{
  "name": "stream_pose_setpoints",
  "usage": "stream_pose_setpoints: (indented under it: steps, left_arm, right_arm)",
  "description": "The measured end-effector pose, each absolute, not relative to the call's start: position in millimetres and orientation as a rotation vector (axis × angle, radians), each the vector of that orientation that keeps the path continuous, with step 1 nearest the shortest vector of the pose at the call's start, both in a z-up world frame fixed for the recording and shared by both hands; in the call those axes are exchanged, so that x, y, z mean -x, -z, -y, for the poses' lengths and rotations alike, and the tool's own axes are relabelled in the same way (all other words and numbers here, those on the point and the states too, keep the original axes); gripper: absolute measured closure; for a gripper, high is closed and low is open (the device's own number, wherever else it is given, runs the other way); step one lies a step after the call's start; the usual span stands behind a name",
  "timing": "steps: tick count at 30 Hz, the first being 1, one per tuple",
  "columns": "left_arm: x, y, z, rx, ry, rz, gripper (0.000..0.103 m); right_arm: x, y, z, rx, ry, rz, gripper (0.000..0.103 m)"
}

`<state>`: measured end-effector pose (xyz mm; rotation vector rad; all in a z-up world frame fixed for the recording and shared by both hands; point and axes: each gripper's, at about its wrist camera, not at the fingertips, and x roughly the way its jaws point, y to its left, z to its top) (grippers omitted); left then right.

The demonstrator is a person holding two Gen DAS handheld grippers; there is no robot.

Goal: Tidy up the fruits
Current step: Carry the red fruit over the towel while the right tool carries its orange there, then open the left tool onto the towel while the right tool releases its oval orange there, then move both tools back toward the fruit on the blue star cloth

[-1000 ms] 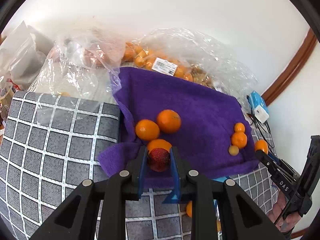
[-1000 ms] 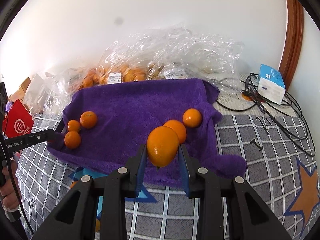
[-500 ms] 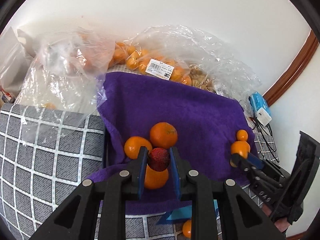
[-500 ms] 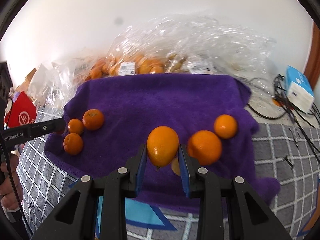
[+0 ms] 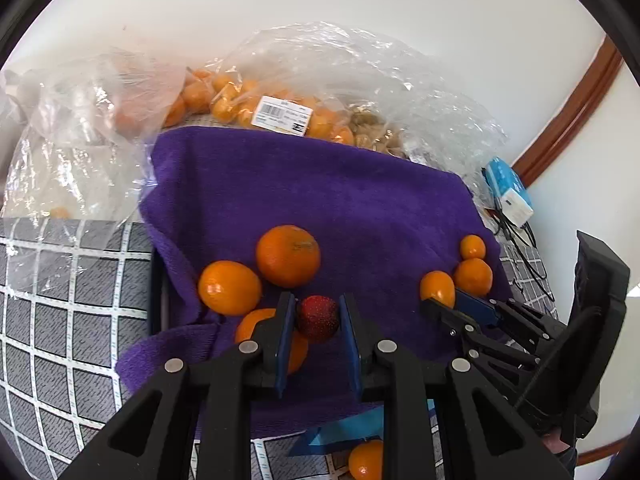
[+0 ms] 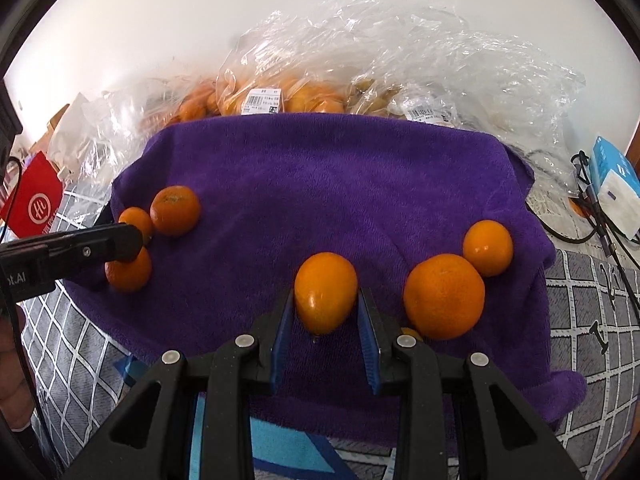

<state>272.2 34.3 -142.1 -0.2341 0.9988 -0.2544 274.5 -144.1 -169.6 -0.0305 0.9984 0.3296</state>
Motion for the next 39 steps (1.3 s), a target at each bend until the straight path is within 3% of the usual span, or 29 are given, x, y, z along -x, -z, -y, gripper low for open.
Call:
stream_pose_setpoints:
  steps: [3, 9, 10, 12, 14, 24, 39]
  left_arm:
    - [-271.6, 142.4, -31.3, 0.233, 0.266, -0.999, 0.081]
    - [-266.6, 140.9, -22.9, 0.204, 0.281, -1.004, 0.079]
    - [-265.0, 139.9, -22.4, 0.202, 0.281, -1.005, 0.077]
    - [-260.5, 135.9, -22.3, 0.204, 0.281, -1.002, 0.061]
    - [-255.4, 131.3, -22.4, 0.199, 0.278, -0.995, 0.056]
    - [-211.3, 118.2, -40.3, 0.209, 0.251, -0.965, 0.055]
    - [-142.4, 151.6, -89.1, 0.233, 0.097, -0.993, 0.055]
  right_arm:
    - [-264.3, 162.5, 149.5, 0.032, -0.319, -0.976, 0.06]
    - [-241.0, 142.1, 167.0, 0.003, -0.275, -0.942, 0.06]
    - [-236.9, 138.6, 169.9, -0.003, -0.267, -0.935, 0.06]
    - [-227.6, 132.9, 176.5, -0.017, -0.253, -0.928, 0.06]
    - [-222.4, 130.2, 178.7, -0.02, -0.242, -0.928, 0.06]
    - [-179.1, 122.6, 181.4, -0.04, -0.195, -0.926, 0.059]
    - [-139.0, 129.3, 162.7, -0.047, -0.23, -0.935, 0.059]
